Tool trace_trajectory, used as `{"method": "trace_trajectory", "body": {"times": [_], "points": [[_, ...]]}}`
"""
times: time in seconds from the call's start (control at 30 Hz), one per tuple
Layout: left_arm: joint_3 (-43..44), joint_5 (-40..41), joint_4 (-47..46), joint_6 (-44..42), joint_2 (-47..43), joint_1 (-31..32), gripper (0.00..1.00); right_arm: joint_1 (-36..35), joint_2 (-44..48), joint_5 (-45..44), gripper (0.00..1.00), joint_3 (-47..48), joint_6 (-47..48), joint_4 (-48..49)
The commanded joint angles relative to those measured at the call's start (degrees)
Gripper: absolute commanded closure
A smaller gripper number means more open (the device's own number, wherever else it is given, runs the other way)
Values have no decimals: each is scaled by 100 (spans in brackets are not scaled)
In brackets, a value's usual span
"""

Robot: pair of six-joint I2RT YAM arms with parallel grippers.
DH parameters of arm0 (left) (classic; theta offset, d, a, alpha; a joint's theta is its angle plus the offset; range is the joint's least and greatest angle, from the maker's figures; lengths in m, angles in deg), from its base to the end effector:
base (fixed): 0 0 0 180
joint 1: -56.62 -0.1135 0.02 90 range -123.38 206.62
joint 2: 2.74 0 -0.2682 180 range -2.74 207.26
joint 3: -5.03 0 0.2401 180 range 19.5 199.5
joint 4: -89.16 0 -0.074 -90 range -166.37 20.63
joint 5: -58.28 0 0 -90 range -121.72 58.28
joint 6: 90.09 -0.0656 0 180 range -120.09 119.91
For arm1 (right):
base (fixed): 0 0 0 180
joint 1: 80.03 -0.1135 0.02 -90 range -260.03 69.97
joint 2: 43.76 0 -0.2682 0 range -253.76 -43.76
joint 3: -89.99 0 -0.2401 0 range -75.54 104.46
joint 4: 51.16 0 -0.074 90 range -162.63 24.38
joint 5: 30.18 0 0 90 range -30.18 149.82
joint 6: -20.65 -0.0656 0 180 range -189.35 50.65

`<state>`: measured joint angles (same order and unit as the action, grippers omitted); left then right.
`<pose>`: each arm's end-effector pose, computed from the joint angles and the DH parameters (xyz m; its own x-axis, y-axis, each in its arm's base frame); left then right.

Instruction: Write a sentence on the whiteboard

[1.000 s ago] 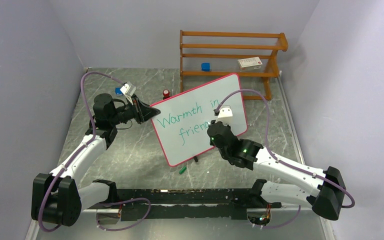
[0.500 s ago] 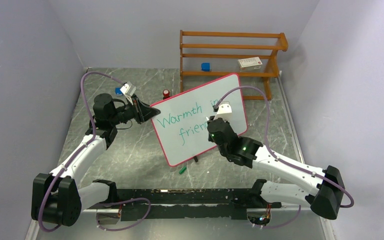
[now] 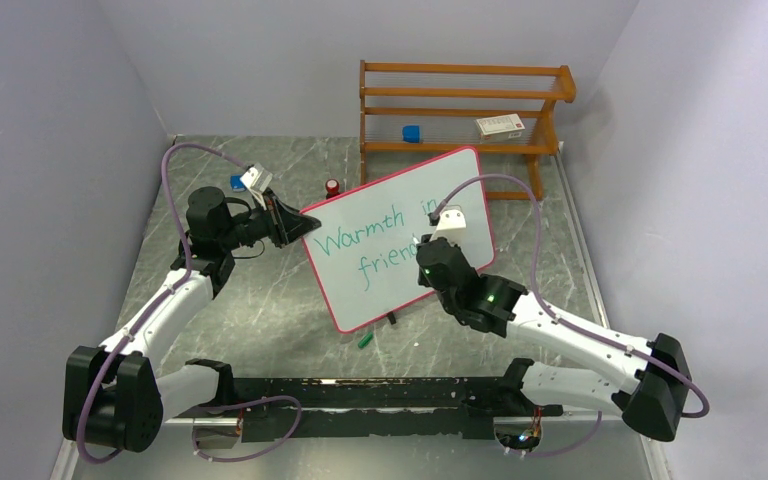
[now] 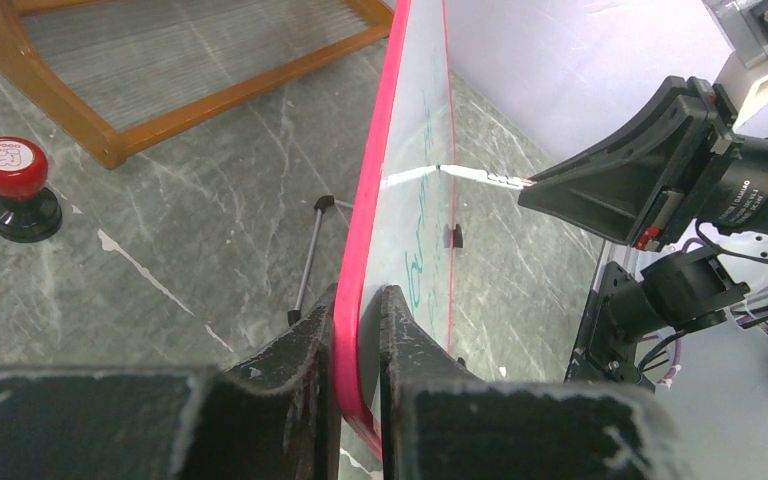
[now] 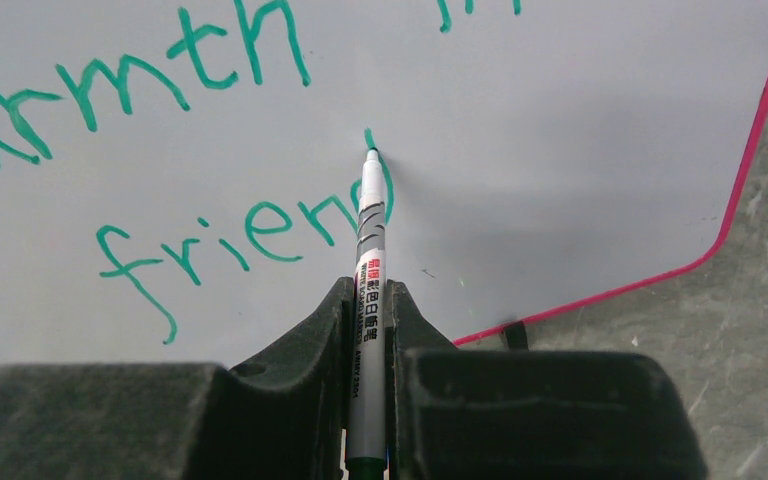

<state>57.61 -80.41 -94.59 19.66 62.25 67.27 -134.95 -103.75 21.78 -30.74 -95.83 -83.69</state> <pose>0.2435 -0.0959 0.2873 -0.4271 -0.1467 -0.8922 0.7517 0.4908 -0.4405 0.1659 0.1658 0.2738 -0.4374 -0.0118 -0.8992 -0.1713 0.9827 0.0705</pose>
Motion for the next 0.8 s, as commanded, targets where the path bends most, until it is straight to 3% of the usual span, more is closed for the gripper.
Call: {"method": "trace_trajectory", "body": {"times": [0.0,0.77], "points": [[-137,249,703,-726,240,59,95,47,86,104,100,-167,-184,-232],[-137,270,740,-739,218,58,95,49,188,223,100,-393,-381,-527]]}}
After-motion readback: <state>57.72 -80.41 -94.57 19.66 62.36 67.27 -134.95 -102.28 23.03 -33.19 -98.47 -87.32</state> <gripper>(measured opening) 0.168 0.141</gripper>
